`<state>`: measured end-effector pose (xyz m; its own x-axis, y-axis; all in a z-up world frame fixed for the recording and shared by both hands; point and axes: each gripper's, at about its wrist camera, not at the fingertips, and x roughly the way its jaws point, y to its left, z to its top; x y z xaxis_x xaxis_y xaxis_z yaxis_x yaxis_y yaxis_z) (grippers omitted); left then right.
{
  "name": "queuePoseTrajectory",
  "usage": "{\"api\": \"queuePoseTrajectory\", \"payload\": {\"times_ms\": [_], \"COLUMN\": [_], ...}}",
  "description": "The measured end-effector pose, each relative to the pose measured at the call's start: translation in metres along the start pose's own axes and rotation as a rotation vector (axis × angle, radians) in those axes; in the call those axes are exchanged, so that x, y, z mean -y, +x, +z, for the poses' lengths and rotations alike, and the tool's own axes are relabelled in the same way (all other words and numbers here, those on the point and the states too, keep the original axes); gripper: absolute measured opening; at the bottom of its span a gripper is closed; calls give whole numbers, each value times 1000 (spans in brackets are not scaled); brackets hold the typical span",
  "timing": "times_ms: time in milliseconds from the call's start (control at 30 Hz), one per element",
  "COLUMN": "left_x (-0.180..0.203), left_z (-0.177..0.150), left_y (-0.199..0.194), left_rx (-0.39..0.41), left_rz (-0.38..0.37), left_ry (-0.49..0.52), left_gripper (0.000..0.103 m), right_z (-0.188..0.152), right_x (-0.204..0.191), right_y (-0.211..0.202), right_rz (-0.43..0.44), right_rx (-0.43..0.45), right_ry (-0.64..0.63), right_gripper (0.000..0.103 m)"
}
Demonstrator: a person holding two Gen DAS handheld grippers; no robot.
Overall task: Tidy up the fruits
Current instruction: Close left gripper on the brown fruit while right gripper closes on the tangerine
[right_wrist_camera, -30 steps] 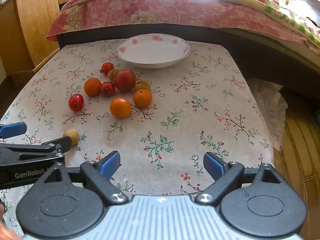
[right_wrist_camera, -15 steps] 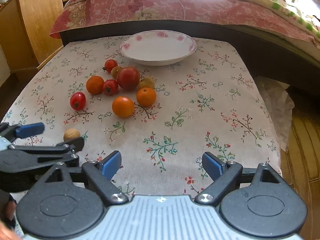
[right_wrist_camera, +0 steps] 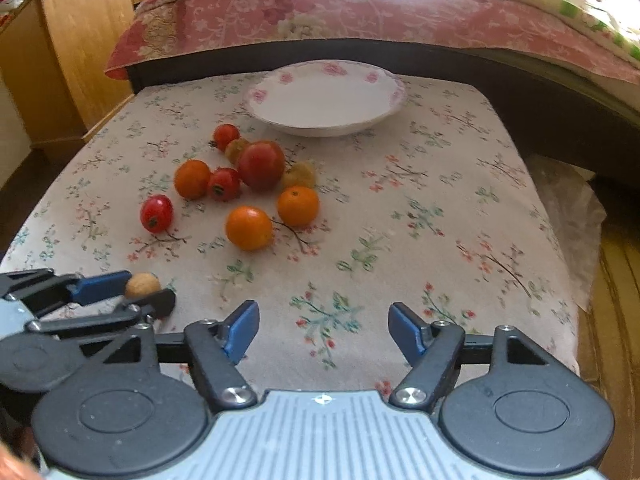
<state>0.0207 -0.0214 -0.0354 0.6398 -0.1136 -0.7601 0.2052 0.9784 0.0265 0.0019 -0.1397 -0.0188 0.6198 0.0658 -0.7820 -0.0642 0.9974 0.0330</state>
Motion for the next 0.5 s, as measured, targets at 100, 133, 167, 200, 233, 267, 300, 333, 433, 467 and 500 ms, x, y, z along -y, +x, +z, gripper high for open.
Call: {"api": "queuePoseTrajectory", "payload": {"times_ms": [100,133,167,200,233,267,300,333,433,467,500], "left_x": [1,1,1,1,1,0,0,1,2,3,3], "left_z": [-1,-1,-1,-1,-1,-1,-1,-1,-2,-2,-2], "left_y": [-1,-1,-1,-1,-1,-1,0,0,0,0,1], "left_rx": [4,5,7,8,10,11,14,17,26,30,33], "left_rz": [-3,-7,-9,-7,-8,-10,-11,-10,-8,-8,-7], "left_ry": [15,17,21,25,27,27,30,36,55,61,69], "left_gripper": [37,35,34,33,33,33,33,33,33,33,33], "right_z": [6,9,12,13,15,18,20,22,26,27,28], "right_x": [-5,-7,-9,-11,-13,-14,-15,-16,-20,-21,-21], "right_y": [3,5,8,10,13,16,18,21,29,32,35], "right_rz": [30,42,50,52,56,65,74,85,105,110,115], "right_rx": [24,28,32,37,42,47,49,53,57,56,56], "right_ry": [-23,-30,-41,-50,-57,-62,-62,-67,-83,-86,-87], "right_gripper": [72,72,72,72,72,72,72,72,70,68,67]}}
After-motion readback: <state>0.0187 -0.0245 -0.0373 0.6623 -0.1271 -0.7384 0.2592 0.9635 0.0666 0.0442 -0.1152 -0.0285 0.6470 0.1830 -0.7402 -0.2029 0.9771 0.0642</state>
